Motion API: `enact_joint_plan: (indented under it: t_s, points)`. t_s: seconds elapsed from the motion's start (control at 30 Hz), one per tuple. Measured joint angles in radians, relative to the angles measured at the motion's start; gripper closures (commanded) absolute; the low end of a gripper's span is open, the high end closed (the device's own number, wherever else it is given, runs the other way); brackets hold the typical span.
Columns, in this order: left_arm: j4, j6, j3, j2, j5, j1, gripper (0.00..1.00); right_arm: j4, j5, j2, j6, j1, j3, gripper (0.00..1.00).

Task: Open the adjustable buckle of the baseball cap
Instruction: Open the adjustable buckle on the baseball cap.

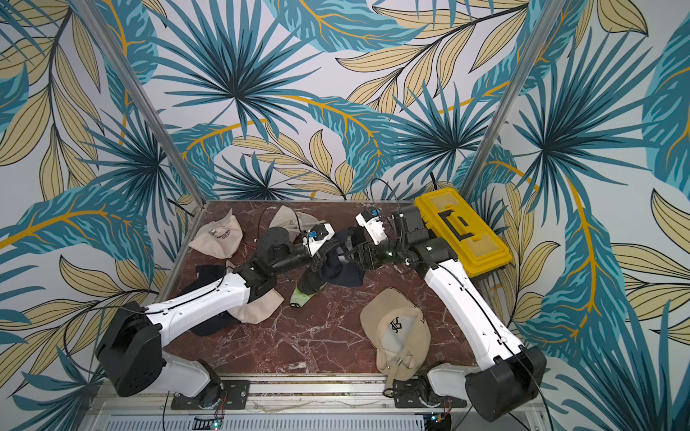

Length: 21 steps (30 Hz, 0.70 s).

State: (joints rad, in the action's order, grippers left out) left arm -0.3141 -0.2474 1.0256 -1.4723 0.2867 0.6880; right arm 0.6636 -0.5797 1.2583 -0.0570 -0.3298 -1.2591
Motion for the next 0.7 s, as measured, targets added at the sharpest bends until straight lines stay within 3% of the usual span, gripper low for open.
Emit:
enact_joint_plan:
  t_s: [0.17,0.37,0.7]
  points:
    - [-0.001,0.095,0.007,-0.001,-0.049,0.000,1.00,-0.129,0.048,-0.090,-0.138,0.000,0.171,0.37]
    - [-0.001,0.138,0.007,-0.001,-0.042,0.000,1.00,-0.235,0.110,-0.135,-0.208,0.000,0.223,0.39]
    - [-0.001,0.144,0.007,-0.001,0.048,0.000,1.00,-0.382,0.027,-0.055,-0.276,0.000,0.215,0.61]
